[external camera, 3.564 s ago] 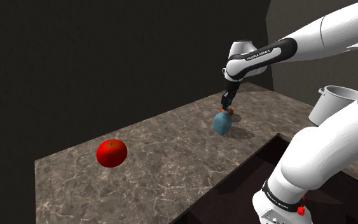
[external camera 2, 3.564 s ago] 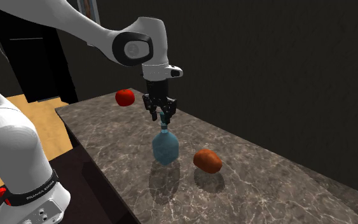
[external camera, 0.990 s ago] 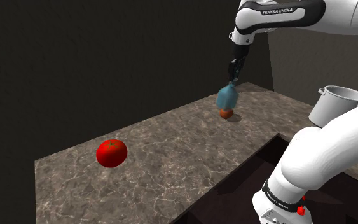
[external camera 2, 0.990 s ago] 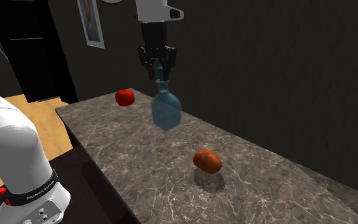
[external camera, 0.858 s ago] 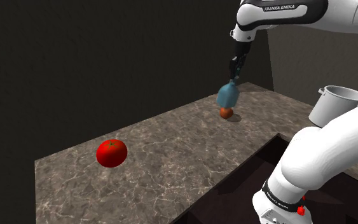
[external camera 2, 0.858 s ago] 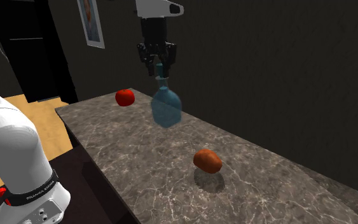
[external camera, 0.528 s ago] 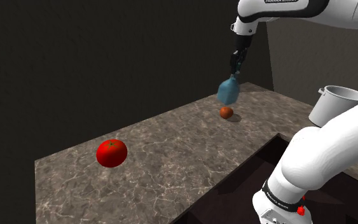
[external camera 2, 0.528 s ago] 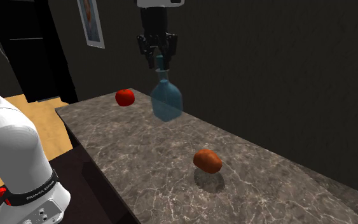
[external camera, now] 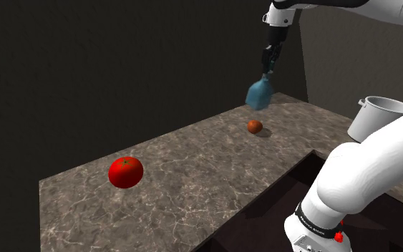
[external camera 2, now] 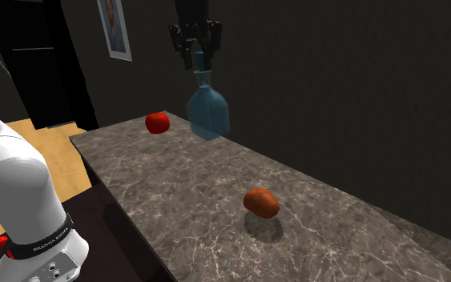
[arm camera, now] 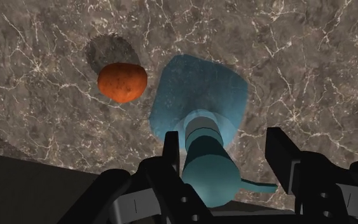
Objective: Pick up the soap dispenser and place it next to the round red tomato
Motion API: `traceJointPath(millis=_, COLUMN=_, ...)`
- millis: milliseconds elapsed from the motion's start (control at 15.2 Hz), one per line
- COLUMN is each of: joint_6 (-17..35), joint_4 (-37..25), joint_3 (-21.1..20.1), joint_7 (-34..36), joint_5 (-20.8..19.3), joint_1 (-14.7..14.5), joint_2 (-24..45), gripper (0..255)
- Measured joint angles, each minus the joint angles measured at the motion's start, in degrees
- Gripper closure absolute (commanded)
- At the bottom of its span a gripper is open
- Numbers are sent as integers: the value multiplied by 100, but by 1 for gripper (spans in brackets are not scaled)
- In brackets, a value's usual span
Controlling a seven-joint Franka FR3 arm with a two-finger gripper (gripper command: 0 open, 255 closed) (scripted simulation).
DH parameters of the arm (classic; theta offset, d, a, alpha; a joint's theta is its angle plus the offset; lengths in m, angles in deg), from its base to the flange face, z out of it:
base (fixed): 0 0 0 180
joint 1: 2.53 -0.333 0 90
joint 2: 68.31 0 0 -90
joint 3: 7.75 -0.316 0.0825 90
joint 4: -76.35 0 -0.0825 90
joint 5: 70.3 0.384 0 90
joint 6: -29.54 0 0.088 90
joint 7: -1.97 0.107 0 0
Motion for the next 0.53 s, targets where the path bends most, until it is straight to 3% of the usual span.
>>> traceJointPath(millis=528, joint_6=-618, joint_4=-909, joint_3=0, joint_7=-84, joint_5=92, joint_1=-44, joint_2=300, gripper=255)
